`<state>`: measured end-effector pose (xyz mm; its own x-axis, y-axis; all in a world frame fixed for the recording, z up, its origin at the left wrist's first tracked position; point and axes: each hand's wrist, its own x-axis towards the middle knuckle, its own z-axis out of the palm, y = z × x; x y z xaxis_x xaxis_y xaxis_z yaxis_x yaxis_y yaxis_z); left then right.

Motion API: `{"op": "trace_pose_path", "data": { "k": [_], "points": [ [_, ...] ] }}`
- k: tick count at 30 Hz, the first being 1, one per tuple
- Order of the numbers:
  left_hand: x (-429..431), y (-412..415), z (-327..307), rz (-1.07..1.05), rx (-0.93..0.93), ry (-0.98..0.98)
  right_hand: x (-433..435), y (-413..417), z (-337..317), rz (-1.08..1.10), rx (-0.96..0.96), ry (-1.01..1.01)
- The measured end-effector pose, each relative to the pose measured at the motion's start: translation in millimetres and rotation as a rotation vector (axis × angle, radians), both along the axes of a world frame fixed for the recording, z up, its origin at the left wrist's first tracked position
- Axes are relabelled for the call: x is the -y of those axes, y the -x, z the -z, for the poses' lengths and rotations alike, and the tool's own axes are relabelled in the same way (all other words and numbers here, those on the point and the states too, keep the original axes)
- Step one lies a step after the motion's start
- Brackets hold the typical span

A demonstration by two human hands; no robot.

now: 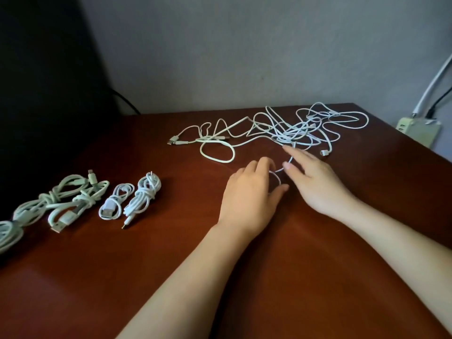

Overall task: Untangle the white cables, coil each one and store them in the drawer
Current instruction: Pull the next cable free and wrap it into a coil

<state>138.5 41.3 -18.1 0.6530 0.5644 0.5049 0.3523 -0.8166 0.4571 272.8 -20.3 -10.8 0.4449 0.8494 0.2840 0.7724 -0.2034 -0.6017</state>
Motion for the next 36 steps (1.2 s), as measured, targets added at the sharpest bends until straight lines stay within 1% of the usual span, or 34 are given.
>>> {"op": "trace_pose_path", "data": {
  "k": [2,3,5,7,8,10,11,12,14,16,19,21,24,27,29,31,32,34,36],
  "points": [
    [5,4,-4,-0.024,0.125,0.030,0,2,-4,-0.011,-0.112,-0.220],
    [7,6,-5,-0.042,0.190,0.079,1,5,-7,-0.024,-0.138,-0.317],
    [9,9,-8,-0.075,0.340,0.239,5,9,-11,-0.044,-0.122,-0.461],
    [9,11,-13,-0.093,0.496,0.463,10,15,-16,-0.057,-0.073,-0.547],
    [9,13,-17,-0.080,0.572,0.618,12,19,-19,-0.069,-0.037,-0.570],
    [9,14,-24,-0.014,0.691,0.951,16,25,-22,-0.101,0.110,-0.591],
    [9,15,-27,0.009,0.720,1.052,18,28,-24,-0.133,0.197,-0.588],
    [9,17,-30,0.024,0.726,1.103,20,30,-25,-0.178,0.279,-0.579],
    [9,20,-33,0.055,0.700,1.134,23,35,-28,-0.290,0.466,-0.536],
    [4,21,-33,0.123,0.605,1.118,24,38,-28,-0.372,0.672,-0.464],
    [-4,24,-30,0.246,0.393,1.026,26,42,-30,-0.430,0.855,-0.352],
    [-5,25,-28,0.270,0.377,0.995,28,48,-31,-0.437,0.930,-0.339],
    [-2,26,-29,0.206,0.382,0.750,28,61,-28,-0.443,1.019,-0.319],
    [-5,25,-26,0.177,0.402,0.616,25,64,-21,-0.463,1.052,-0.295],
    [-8,25,-25,0.144,0.461,0.570,25,58,-21,-0.468,0.989,-0.319],
    [-11,25,-25,0.148,0.539,0.563,26,53,-23,-0.446,0.860,-0.400],
    [-11,26,-28,0.164,0.583,0.591,26,51,-24,-0.410,0.782,-0.446],
    [-10,27,-30,0.175,0.633,0.572,27,48,-27,-0.282,0.552,-0.519],
    [-6,28,-32,0.138,0.591,0.426,26,44,-31,-0.122,0.190,-0.563]
  ]
}}
